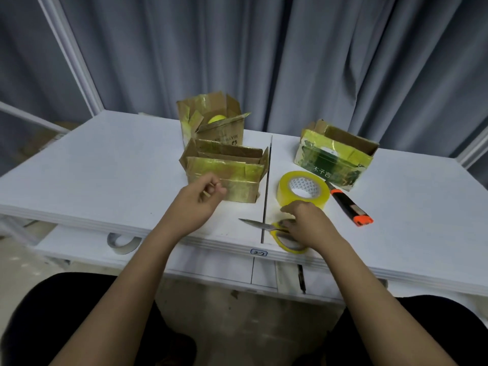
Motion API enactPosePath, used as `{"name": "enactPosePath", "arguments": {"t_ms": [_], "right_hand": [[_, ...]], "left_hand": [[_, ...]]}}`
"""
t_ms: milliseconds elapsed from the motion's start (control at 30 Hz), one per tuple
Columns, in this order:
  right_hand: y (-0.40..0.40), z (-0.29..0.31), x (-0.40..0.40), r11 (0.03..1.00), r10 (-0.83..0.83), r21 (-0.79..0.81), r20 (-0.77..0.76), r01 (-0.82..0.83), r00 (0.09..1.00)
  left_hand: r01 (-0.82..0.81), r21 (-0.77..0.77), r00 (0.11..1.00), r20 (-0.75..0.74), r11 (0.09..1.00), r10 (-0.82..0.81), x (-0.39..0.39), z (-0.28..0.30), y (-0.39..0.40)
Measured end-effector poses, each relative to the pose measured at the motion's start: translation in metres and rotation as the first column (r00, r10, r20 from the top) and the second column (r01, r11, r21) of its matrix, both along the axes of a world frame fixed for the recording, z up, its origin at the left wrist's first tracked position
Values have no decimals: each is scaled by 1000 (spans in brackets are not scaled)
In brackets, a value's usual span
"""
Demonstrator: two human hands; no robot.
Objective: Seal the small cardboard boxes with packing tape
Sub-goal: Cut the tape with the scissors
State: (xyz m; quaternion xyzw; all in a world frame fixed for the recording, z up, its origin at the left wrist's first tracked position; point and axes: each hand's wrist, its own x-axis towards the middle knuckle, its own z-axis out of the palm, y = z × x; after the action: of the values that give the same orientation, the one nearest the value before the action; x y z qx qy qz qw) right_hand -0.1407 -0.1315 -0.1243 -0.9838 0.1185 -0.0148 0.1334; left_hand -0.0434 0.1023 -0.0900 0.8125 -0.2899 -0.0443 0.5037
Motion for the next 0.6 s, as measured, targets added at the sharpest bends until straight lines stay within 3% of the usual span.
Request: {"name": "enactPosePath", "arguments": {"t_ms": [33, 67, 100, 167, 233, 300, 400, 467, 600], "right_hand": [[7, 5, 1, 987, -23, 163, 128, 2, 992], [15, 11, 3, 914, -81, 405, 231, -20, 969], [25, 17, 5, 758, -149, 651, 251, -53, 956], [49, 25, 10, 286, -192, 957, 99, -41, 976], [67, 25, 17, -121, -126, 992, -48, 33, 991], [81, 23, 25, -355, -83, 935, -61, 28, 995], [93, 21, 34, -578, -173, 815, -74, -40, 982], [95, 21, 38, -661, -239, 744, -94, -91, 966], [85, 31, 40, -672, -344, 714, -65, -198, 937]], "left_hand": [[16, -33, 1000, -14, 999, -17, -2, 4, 2], [29, -71, 999, -24, 997, -31, -4, 9, 3], [41, -108, 999, -31, 993, -45, -7, 13, 3], [70, -164, 996, -42, 984, -77, -12, 19, 2], [94, -195, 993, -49, 976, -106, -16, 23, 0], [106, -215, 991, -62, 971, -122, -18, 25, 0], [108, -251, 988, -82, 962, -133, -17, 23, 5], [104, -264, 987, -88, 959, -131, -15, 21, 10], [83, -269, 988, -103, 960, -114, -10, 16, 16]]}}
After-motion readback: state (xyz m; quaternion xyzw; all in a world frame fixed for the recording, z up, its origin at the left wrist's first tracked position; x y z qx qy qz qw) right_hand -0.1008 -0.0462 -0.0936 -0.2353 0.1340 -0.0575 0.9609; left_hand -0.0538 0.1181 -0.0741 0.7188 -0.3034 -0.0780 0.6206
